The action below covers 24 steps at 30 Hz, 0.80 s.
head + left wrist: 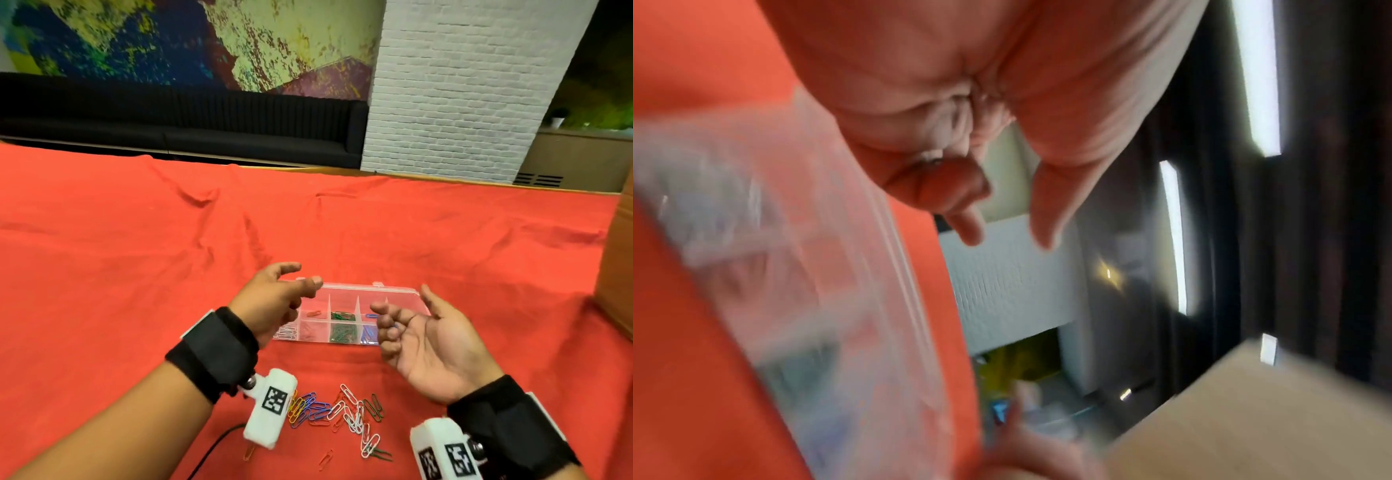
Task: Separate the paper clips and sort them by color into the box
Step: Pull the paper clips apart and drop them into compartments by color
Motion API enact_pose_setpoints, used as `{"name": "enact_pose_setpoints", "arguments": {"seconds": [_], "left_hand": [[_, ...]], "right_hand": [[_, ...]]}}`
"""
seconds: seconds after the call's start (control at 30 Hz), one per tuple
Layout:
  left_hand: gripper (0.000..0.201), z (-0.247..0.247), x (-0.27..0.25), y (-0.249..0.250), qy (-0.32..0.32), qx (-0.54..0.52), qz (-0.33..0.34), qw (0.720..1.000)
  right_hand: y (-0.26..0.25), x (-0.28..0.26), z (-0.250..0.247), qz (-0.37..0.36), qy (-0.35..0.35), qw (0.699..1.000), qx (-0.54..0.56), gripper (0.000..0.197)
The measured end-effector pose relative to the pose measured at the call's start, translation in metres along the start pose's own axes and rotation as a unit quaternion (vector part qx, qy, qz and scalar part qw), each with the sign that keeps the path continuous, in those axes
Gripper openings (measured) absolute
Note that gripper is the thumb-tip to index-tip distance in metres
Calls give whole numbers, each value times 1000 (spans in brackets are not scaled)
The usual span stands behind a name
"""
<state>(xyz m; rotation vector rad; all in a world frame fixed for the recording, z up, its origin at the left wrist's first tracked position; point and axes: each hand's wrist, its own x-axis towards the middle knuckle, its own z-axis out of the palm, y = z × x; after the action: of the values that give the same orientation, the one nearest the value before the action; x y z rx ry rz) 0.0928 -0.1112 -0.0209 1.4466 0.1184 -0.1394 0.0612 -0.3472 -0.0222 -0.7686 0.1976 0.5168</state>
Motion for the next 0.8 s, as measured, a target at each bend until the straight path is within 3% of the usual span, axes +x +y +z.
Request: {"name": "enact_pose_setpoints", "arguments": {"seconds": [0.07,0.13,0.17,0.23,0.27,0.37,0.53,0.63,0.67,0.73,0.8], "left_hand": [[48,1,-13,1,-74,-180,-97,976],[55,-5,-23,-5,-139,-288,-160,934],[58,-8,-27,-8,-161,-319,-172,918],[59,-15,-32,-13,-189,-348,-175,901],[57,-18,-35,-14,-195,-350,-171,900],[51,-21,-44,-12,-190,-340,-145,909],[50,-10,-40,-10,-138,-200,-82,966],[37,11,-24,-4,-124,-97,-68,985],[35,20,-15,-2,-113,-69,-64,989],[30,41,4,1,-103,-19,-51,993],[25,60,18,4,-105,31,-40,993]], "right_hand": [[6,-9,-5,2,-20,999,48,92],[11,-16,-10,3,-42,998,55,104],[13,-19,-11,7,-53,997,55,102],[12,-21,-12,11,-71,997,39,78],[11,-21,-11,10,-76,997,30,64],[7,-14,-9,-32,-47,998,2,48],[-15,8,5,-160,59,977,-131,40],[-27,29,11,-206,107,932,-279,36],[-29,35,14,-210,125,897,-367,33],[-33,40,18,-186,151,797,-555,33],[-36,39,19,-152,169,731,-643,41]]}}
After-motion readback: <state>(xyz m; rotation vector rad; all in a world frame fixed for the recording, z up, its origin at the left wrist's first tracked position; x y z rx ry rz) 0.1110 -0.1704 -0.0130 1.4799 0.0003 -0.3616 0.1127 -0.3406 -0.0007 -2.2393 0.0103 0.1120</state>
